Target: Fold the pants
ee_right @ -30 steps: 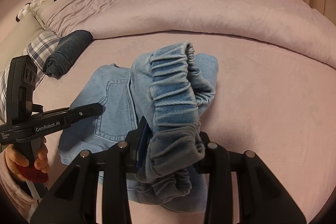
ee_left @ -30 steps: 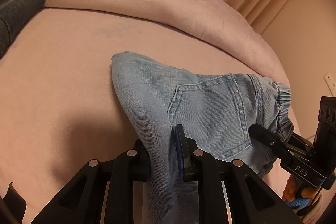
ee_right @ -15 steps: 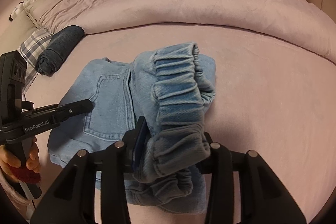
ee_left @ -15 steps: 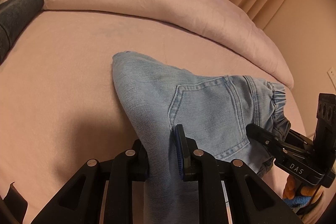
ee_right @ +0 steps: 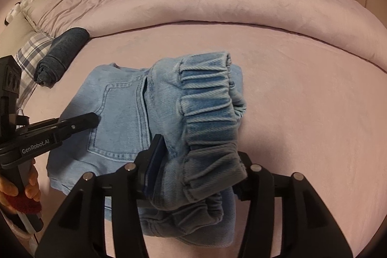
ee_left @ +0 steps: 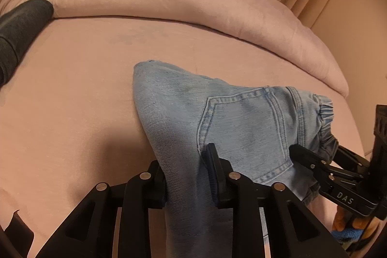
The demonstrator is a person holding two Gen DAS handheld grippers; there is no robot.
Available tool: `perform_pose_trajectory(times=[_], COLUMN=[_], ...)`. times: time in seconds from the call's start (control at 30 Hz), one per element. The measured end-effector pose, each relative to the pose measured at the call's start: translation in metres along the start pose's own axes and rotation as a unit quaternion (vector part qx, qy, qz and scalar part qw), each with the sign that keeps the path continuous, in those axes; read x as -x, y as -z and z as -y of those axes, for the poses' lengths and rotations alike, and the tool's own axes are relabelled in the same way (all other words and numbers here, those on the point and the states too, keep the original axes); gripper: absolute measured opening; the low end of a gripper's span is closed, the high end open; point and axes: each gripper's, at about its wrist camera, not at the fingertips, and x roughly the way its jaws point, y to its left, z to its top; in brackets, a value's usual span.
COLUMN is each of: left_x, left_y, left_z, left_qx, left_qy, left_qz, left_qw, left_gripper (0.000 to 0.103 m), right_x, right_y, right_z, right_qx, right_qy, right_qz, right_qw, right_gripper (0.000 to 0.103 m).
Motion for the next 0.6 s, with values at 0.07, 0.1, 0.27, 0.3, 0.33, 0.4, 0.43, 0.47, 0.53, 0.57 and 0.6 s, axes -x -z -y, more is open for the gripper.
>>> perform_pose_trajectory(times=[0.07,0.1,0.27,0.3,0.33,0.4,0.43,0.47,0.53,0.57,0.6], left_x=[0.000,0.001,0.004,0.007,0.011,0.018,0.024,0.027,0.034,0.036,0.038], left_y=[0.000,-0.001,-0.002,-0.002,-0.002,-0.003,-0.004,-0.005,-0.005,-0.004,-0.004], left_z=[0.001,0.003,0.005,0.005,0.005,0.006,0.006,0.007,0.010,0.013,0.015], left_qx=[-0.004,-0.008,-0.016,-0.018,-0.020,-0.022,-0.025,-0.028,-0.039,-0.046,-0.051], left_qy=[-0.009,-0.016,-0.044,-0.051,-0.055,-0.058,-0.058,-0.059,-0.063,-0.065,-0.067], left_qz=[0.000,0.000,0.003,0.008,0.016,0.027,0.034,0.038,0.045,0.047,0.049], left_qw=[1.0000,0.9998,0.9989,0.9985,0.9981,0.9977,0.9975,0.9971,0.9962,0.9957,0.9953], left_gripper=[0.029,0.034,0.048,0.054,0.055,0.056,0.056,0.056,0.056,0.058,0.060], right_x=[0.001,0.001,0.006,0.008,0.011,0.015,0.018,0.020,0.027,0.032,0.036], right_y=[0.000,0.000,0.001,0.001,0.000,0.000,0.000,0.000,0.001,0.001,0.001], right_z=[0.000,0.000,0.001,0.001,0.001,0.001,0.000,0.000,-0.001,-0.002,-0.003], right_qx=[0.000,-0.001,-0.003,-0.001,0.002,0.001,0.000,0.001,0.001,0.001,0.002], right_qy=[0.004,0.007,0.029,0.035,0.041,0.043,0.045,0.049,0.053,0.064,0.073], right_qz=[-0.001,-0.003,-0.002,0.001,0.005,0.008,0.010,0.013,0.018,0.027,0.033], right_qw=[1.000,1.000,1.000,0.999,0.999,0.999,0.999,0.999,0.998,0.998,0.997], right_gripper=[0.053,0.053,0.057,0.058,0.059,0.059,0.059,0.059,0.060,0.059,0.059])
